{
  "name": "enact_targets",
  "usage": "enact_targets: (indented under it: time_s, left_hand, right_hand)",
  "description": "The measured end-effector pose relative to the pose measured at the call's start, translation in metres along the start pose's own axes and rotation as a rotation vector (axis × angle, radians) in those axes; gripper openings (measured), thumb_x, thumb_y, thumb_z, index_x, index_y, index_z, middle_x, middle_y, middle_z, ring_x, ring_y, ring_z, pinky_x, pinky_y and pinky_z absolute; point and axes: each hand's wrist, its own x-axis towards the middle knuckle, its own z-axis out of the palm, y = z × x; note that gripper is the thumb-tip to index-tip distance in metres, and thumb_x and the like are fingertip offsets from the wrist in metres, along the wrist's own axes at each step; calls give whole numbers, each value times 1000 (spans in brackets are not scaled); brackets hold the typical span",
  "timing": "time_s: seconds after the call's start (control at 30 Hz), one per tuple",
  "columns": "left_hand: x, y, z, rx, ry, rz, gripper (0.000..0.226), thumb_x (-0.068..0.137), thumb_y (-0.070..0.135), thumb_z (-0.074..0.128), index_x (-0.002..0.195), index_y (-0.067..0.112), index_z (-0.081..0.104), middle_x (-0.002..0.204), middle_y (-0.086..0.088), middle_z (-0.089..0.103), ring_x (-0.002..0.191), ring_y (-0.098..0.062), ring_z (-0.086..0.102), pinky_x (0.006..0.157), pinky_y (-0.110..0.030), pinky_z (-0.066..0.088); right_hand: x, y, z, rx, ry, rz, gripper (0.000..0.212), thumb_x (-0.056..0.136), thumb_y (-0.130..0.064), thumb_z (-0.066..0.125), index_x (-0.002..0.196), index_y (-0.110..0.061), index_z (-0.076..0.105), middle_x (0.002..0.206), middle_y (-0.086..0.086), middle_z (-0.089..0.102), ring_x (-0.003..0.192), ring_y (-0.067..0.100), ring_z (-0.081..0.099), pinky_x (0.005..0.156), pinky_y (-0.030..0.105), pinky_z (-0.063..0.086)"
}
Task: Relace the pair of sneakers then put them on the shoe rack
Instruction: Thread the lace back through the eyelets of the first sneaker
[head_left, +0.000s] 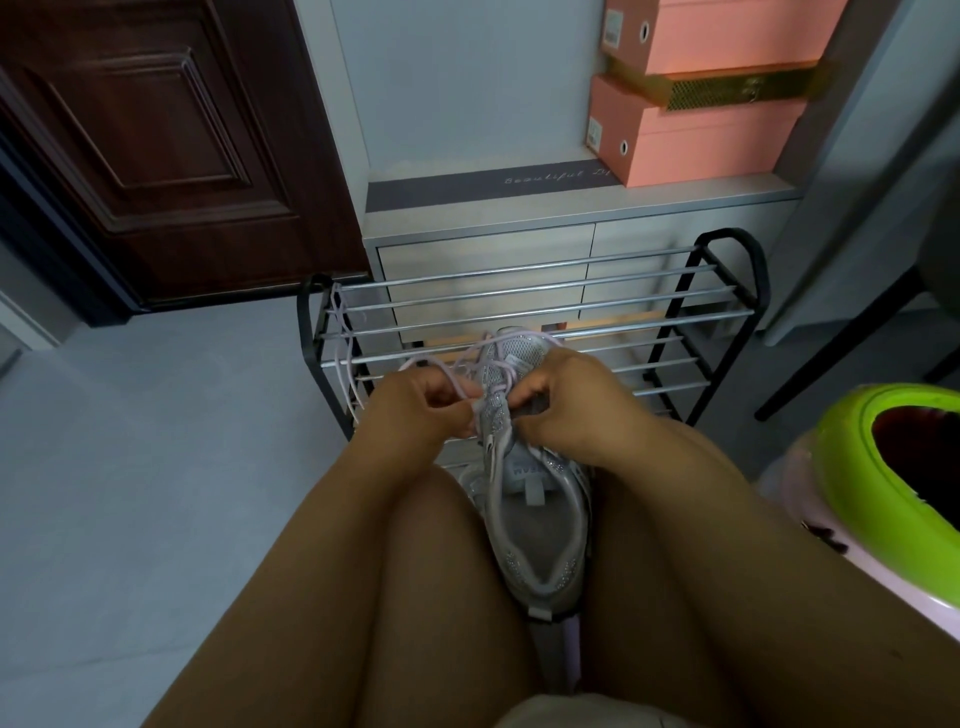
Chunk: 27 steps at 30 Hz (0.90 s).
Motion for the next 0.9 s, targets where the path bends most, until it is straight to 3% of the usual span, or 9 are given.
enact_targets:
  time_s: [0.17, 0.33, 0.5, 0.57, 0.63, 0.7, 0.77, 0.8, 0.9]
  left_hand:
    - [-1, 2, 3, 125, -37, 40, 12, 85, 5, 67, 80, 17, 67, 72, 0, 68, 57, -4, 64, 59, -13, 53]
    - [2, 0, 5, 254, -20, 30, 10, 87, 16, 66, 77, 16, 66, 65, -1, 64, 59, -16, 61, 61, -27, 55]
    - [1, 2, 5, 267, -10, -7, 16, 88, 22, 65, 76, 11, 67, 61, 2, 64, 49, -8, 58, 52, -17, 50]
    - [-1, 4, 6, 262, -21, -10, 18, 89, 21, 63, 78, 9, 66, 60, 2, 63, 46, -4, 56, 52, -19, 50]
    - [-3, 7, 7, 258, -45, -13, 18, 93, 20, 59, 77, 10, 63, 62, 2, 61, 43, 2, 56, 48, -14, 47]
    - [-6, 12, 8, 298, -71, -11, 21, 96, 24, 53, 80, 12, 61, 69, -1, 62, 52, 0, 59, 53, -17, 51]
    - [-9, 18, 9, 325, -123, -21, 25, 95, 31, 52, 88, 9, 62, 78, -7, 65, 65, -13, 62, 62, -26, 54]
    - [-11, 21, 9, 288, -160, -21, 20, 94, 30, 55, 86, 13, 63, 78, -4, 64, 65, -11, 61, 59, -21, 52]
    - [-14, 28, 8, 237, -229, 15, 19, 85, 17, 68, 72, 28, 59, 64, 14, 60, 55, 7, 57, 49, -5, 41]
  right_hand:
    - [2, 3, 2, 217, -91, 97, 26, 69, -10, 73, 91, -22, 77, 84, -6, 73, 72, 6, 64, 68, 17, 49]
    - [2, 2, 0, 331, -117, 143, 30, 69, -5, 75, 96, -17, 76, 88, 0, 73, 78, 15, 68, 73, 27, 56]
    - [3, -1, -7, 399, -178, 182, 33, 73, -1, 69, 103, -14, 73, 91, -2, 70, 86, 17, 65, 76, 29, 54]
    - [6, -6, -9, 470, -216, 257, 33, 78, 1, 59, 109, -5, 70, 101, -1, 68, 99, 17, 60, 86, 23, 48]
    - [7, -9, -9, 594, -225, 356, 39, 73, -13, 60, 109, 1, 68, 113, 10, 66, 108, 25, 59, 99, 34, 44]
    - [4, -10, -8, 700, -202, 408, 46, 63, -22, 62, 103, 0, 70, 99, 12, 69, 89, 23, 64, 86, 33, 49]
    - [1, -9, -8, 710, -195, 402, 30, 75, -15, 63, 101, -1, 71, 82, 6, 66, 65, 9, 61, 65, 18, 47]
    - [1, -8, -8, 700, -189, 393, 26, 80, -10, 60, 101, 0, 71, 78, 5, 64, 57, 4, 58, 57, 12, 44]
    - [5, -8, -10, 684, -197, 393, 25, 83, -4, 58, 104, 4, 68, 95, 12, 66, 58, 4, 57, 56, 12, 42]
